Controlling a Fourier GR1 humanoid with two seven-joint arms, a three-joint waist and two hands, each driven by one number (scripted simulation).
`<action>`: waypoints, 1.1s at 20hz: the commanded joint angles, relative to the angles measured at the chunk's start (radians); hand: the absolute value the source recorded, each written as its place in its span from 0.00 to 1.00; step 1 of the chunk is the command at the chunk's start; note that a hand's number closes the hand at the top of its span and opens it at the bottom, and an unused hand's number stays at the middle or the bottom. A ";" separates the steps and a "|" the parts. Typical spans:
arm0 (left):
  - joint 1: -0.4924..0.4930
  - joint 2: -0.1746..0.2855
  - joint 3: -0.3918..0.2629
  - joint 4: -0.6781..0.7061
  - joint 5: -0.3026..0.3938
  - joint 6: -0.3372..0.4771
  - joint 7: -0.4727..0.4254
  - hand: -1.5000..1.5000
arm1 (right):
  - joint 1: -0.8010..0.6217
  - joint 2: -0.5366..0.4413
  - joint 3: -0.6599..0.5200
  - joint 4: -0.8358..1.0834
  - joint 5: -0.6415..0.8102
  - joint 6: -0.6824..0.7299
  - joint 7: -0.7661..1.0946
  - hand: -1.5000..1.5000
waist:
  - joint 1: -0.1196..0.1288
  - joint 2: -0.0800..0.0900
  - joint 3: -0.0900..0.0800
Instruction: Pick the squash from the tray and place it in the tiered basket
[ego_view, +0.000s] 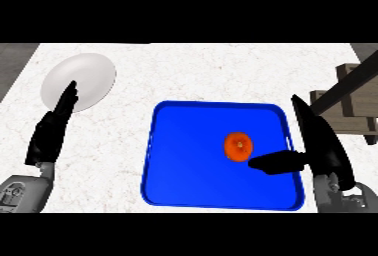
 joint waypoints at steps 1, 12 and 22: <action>-0.007 -0.011 0.014 0.031 -0.004 0.012 -0.013 0.50 | -0.109 0.087 0.004 0.101 0.000 0.090 0.251 0.00 | -0.010 0.000 0.000; 0.002 -0.006 0.020 -0.013 -0.018 0.010 0.034 0.50 | -0.107 0.230 0.035 0.249 0.104 0.141 0.251 0.00 | -0.027 -0.007 0.003; 0.048 -0.015 0.038 -0.029 -0.026 0.011 -0.005 0.50 | -0.124 0.316 0.018 0.277 0.273 0.246 0.251 0.00 | -0.034 -0.008 0.002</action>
